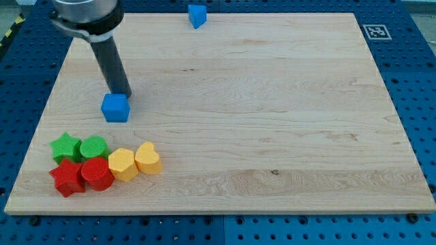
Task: Place the blue cube at the top of the green circle
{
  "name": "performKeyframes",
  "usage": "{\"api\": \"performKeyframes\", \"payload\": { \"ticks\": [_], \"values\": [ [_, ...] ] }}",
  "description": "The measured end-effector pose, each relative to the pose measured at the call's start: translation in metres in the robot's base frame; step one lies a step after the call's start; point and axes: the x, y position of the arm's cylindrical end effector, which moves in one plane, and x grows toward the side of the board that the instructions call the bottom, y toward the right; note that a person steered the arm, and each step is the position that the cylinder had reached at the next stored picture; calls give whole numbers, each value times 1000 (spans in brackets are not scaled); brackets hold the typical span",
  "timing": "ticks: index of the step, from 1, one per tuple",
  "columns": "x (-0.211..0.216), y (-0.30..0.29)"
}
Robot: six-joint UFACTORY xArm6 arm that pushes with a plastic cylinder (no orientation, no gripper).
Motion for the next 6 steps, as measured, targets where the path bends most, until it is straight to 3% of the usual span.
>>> {"api": "performKeyframes", "payload": {
  "ticks": [5,6],
  "values": [
    [43,-20],
    [-23,-20]
  ]
}}
